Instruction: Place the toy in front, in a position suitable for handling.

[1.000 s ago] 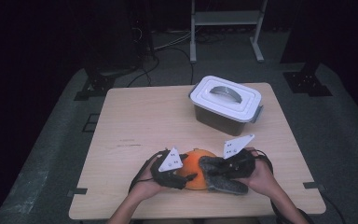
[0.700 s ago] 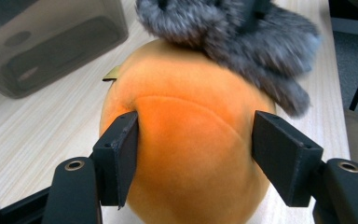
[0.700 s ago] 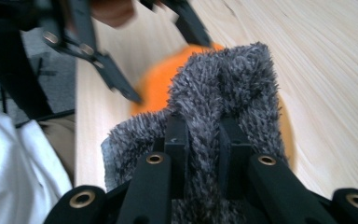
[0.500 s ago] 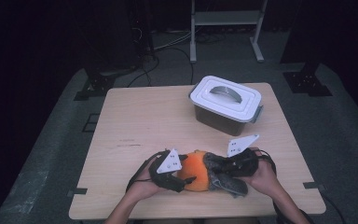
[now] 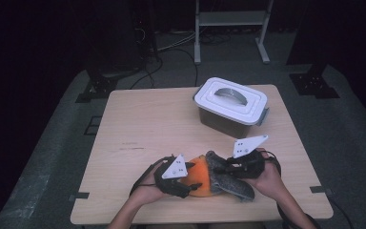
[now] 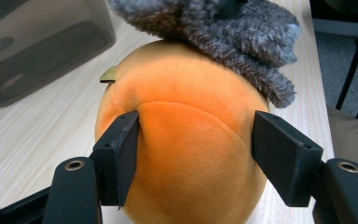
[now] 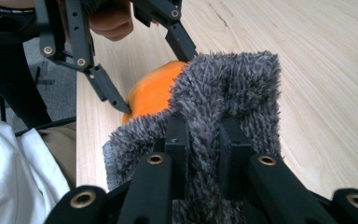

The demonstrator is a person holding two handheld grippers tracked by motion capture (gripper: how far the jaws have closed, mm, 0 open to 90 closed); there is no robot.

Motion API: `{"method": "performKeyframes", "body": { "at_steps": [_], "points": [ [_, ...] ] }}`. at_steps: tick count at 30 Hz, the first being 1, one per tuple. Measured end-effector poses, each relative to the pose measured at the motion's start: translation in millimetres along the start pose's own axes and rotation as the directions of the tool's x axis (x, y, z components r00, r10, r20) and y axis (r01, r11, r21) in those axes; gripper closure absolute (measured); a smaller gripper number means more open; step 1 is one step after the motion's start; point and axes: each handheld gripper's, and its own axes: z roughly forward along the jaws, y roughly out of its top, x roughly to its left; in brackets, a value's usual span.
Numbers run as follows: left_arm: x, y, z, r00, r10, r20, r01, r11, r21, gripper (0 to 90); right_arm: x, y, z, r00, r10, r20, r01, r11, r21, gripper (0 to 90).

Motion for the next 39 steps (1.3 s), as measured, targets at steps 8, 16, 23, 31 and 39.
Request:
{"method": "performKeyframes", "body": {
  "at_steps": [8, 16, 23, 31, 39],
  "points": [
    [1.1, 8.8, -5.5, 0.9996, 0.012, -0.025, -0.013, 0.9994, -0.033, 27.0, -1.9, -10.8, 8.4, 0.9983, 0.005, -0.058, -0.003, 0.999, 0.036, 75.7],
    [3.0, 10.7, -8.5, 0.9998, 0.008, -0.020, -0.009, 0.9978, -0.065, 24.9, -1.2, -13.2, 9.1, 0.9954, -0.017, -0.094, 0.021, 0.999, 0.048, 75.8],
    [9.2, 5.4, -4.1, 0.9991, -0.043, 0.004, 0.044, 0.9975, -0.057, 17.9, 1.8, -12.1, 12.0, 0.9886, -0.042, -0.145, 0.050, 0.997, 0.058, 75.9],
    [10.0, -4.1, -1.5, 0.9915, -0.060, 0.116, 0.063, 0.9978, -0.022, 36.2, -5.2, -12.3, 6.5, 0.9981, -0.017, -0.059, 0.021, 0.998, 0.059, 76.0],
    [9.9, -2.4, 0.3, 0.9934, -0.101, 0.054, 0.102, 0.9944, -0.024, 39.8, 10.0, 5.4, 1.9, 0.9989, -0.033, -0.033, 0.032, 0.999, -0.017, 77.5]
  ]
}}
